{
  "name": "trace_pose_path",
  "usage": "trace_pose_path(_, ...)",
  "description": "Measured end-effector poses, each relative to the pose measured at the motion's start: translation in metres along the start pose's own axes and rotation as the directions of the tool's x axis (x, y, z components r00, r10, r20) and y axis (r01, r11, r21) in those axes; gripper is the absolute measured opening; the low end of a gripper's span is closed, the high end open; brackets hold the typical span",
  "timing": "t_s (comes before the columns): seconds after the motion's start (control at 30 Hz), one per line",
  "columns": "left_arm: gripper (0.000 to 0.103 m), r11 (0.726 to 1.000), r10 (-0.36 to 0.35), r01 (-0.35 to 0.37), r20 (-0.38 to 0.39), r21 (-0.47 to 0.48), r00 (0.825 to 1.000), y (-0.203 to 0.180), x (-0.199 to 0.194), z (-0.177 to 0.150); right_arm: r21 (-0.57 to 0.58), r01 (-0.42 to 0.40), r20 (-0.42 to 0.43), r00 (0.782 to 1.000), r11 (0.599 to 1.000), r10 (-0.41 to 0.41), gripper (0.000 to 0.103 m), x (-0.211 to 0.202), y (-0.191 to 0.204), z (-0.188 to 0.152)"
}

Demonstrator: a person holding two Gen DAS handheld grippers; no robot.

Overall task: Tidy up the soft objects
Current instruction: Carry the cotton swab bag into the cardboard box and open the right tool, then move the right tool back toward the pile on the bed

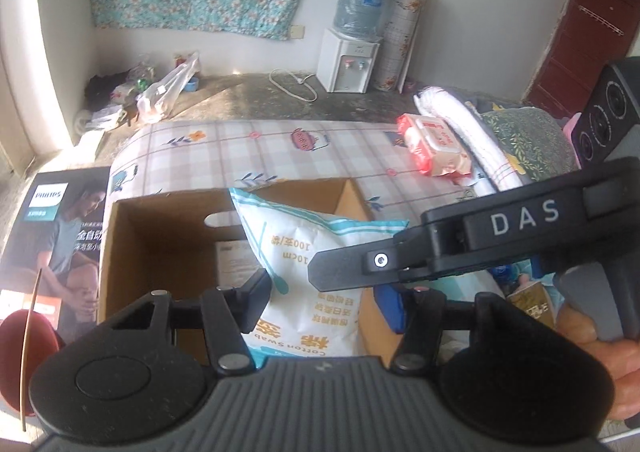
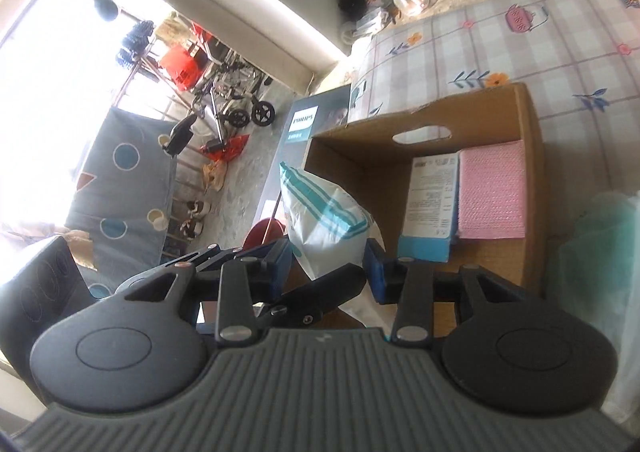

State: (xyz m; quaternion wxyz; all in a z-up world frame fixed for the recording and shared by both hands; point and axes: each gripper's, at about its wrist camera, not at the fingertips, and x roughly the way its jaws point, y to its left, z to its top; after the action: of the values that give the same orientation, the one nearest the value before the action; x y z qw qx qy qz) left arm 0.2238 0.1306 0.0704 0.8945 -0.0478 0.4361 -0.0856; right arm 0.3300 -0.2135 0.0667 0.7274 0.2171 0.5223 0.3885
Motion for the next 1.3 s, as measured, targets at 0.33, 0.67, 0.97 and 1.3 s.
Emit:
trace_pose_path(0.33,0.060,0.985,0.150,-0.158,-0.114,-0.067,0.982,0.086,0.064,-0.006,0.126,0.018,-0.163,0.987,0.992,0.003,0.042,0.142,-0.018,0.035)
trace_pose_path(0.67,0.074,0.972,0.214,-0.224,-0.120,-0.076,0.970,0.094,0.100,-0.002,0.193,0.089,-0.123,0.990,0.977,-0.066,0.047,0.177,-0.068,0.056)
trace_pose_path(0.97,0.059,0.990,0.140,-0.143,-0.140,-0.008,0.980,0.070,0.092,-0.018,0.050,0.029,0.014,0.999,0.998,-0.030,0.047,0.089,-0.049,0.045)
trace_pose_path(1.3,0.046,0.984,0.084,-0.126,-0.294,-0.127,0.952,0.094,0.146,-0.029,0.039,-0.035,0.191,0.981,0.999,0.027,0.047,-0.049,-0.083,-0.031)
